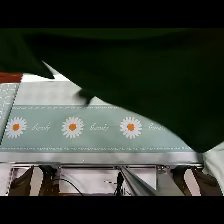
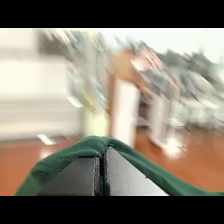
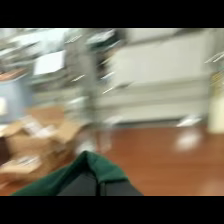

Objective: Fold the shirts.

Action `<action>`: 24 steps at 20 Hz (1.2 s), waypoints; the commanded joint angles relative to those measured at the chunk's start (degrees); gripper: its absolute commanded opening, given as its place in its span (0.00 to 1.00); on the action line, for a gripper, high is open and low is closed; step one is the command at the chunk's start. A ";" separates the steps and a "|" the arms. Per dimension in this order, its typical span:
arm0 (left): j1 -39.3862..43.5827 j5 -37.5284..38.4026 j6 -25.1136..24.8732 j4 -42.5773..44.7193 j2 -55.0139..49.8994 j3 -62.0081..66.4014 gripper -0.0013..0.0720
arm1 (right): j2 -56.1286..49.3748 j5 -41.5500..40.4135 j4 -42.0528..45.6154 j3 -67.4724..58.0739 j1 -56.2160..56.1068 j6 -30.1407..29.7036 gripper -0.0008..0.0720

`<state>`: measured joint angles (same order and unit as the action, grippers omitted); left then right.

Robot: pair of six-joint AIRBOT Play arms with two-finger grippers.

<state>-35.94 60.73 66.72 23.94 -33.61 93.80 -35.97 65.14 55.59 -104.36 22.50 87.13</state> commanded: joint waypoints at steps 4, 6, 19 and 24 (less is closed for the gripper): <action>-0.44 6.34 11.43 15.32 9.73 1.73 0.07 | -1.79 11.85 9.11 -9.38 0.31 2.91 0.03; -0.33 17.42 12.74 16.24 9.53 4.31 0.07 | -1.79 20.26 9.94 -9.38 0.28 2.54 0.03; 9.46 44.74 18.16 25.35 -2.67 10.19 0.07 | -13.49 41.00 13.84 -9.31 -6.97 -1.95 0.03; 10.93 39.08 16.50 33.94 -11.41 -10.71 0.07 | -35.15 40.26 15.54 -9.31 -11.50 -3.23 0.03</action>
<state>-26.04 103.09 84.29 55.86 -40.56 92.55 -60.69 105.41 70.26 -113.62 13.69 84.58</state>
